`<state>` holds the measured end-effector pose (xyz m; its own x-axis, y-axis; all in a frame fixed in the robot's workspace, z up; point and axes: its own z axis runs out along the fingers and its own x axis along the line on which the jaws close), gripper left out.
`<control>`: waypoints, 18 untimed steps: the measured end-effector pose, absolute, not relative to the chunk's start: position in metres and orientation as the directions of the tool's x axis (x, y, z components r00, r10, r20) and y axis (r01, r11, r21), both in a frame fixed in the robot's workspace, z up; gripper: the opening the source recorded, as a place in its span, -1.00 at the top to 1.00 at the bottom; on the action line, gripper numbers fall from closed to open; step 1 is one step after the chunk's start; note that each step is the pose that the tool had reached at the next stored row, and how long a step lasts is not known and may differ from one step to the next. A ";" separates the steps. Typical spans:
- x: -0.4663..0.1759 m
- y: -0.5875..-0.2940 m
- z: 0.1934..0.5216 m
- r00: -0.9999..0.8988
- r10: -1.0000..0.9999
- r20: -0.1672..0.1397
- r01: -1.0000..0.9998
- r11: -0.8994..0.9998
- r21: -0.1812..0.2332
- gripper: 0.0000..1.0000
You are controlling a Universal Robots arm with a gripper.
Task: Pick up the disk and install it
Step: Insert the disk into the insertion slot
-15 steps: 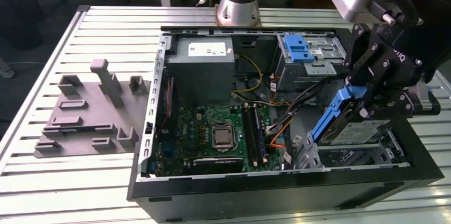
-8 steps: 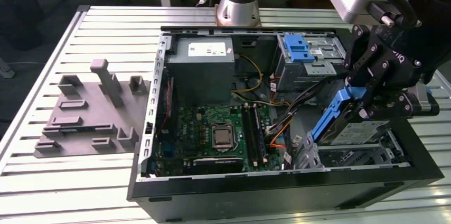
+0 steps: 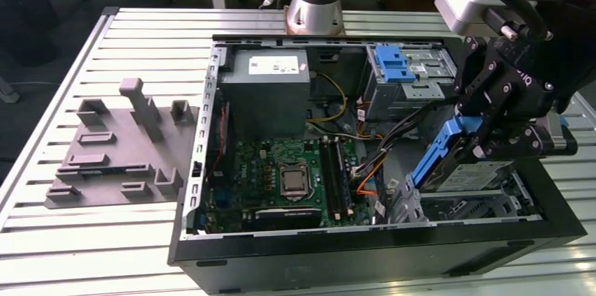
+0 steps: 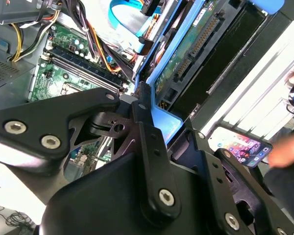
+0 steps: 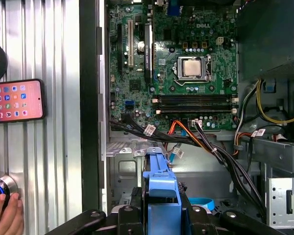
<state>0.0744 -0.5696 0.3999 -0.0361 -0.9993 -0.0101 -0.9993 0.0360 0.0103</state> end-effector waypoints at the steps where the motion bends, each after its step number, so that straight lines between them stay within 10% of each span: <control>1: 0.074 -0.570 0.399 -0.036 -0.999 -0.010 -0.999 0.036 0.010 0.27; 18: 0.074 -0.570 0.386 -0.036 -0.999 -0.010 -0.999 0.036 0.010 0.27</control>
